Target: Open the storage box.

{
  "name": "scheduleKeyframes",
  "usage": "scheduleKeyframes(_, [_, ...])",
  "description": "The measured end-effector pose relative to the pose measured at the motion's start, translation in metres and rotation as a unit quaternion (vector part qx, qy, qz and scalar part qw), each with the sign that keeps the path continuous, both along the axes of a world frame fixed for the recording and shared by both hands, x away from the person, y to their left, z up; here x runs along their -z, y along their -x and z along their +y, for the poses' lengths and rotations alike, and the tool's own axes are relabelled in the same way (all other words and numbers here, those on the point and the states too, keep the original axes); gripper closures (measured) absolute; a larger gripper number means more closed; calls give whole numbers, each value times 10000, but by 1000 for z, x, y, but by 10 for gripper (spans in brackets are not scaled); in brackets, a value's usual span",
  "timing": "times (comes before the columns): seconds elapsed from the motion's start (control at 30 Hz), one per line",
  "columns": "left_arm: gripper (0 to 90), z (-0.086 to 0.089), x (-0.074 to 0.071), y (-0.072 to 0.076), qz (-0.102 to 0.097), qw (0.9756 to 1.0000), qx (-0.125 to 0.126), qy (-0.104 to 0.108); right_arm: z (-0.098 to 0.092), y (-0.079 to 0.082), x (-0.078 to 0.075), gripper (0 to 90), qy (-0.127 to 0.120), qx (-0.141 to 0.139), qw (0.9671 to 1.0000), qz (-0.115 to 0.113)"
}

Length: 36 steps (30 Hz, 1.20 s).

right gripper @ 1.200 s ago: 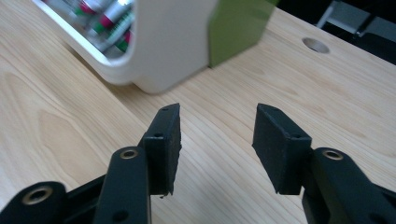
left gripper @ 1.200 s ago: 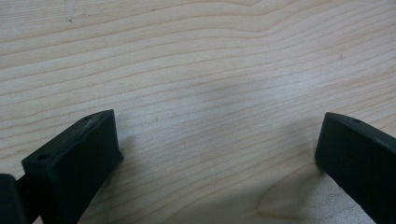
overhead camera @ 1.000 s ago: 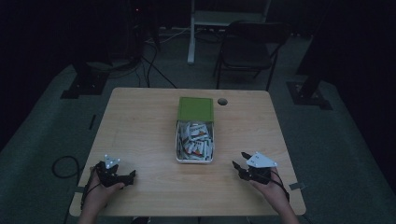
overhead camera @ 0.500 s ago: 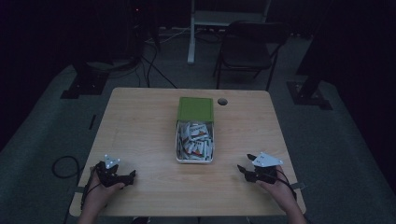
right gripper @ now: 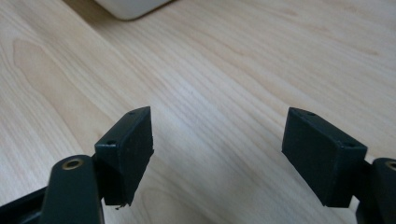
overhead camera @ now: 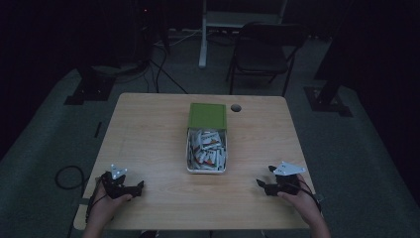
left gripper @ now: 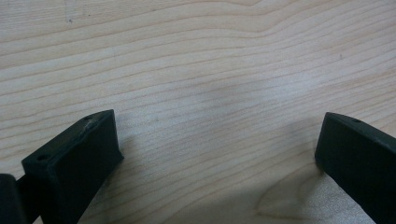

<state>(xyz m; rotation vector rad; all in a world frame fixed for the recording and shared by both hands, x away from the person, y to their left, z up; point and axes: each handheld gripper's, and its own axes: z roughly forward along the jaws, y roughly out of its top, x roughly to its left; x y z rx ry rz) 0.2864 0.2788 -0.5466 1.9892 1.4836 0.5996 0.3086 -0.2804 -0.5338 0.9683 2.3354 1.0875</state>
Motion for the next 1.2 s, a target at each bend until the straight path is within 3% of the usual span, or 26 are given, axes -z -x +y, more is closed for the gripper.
scheduleKeyframes(0.1, [1, 0, 0, 0, 0, 10000, 2, 0, -2, 0, 2, 234, 44, -20, 10000, 74])
scheduleKeyframes(0.4, [1, 0, 0, 0, 0, 10000, 1, 0, -7, -4, 14, 226, 137, 282, 9990, 332])
scheduleKeyframes(0.63, [1, 0, 0, 0, -4, 10000, 2, 2, -8, -6, 16, 202, -10, 380, 9982, 454])
scheduleKeyframes(0.8, [1, 0, 0, 0, -3, 10000, 1, 2, -8, -7, 17, 132, -18, 280, 9983, 515])
scheduleKeyframes(1.2, [1, 0, 0, 0, -1, 10000, 4, 0, -5, -8, 17, 122, 45, 379, 9980, 507])
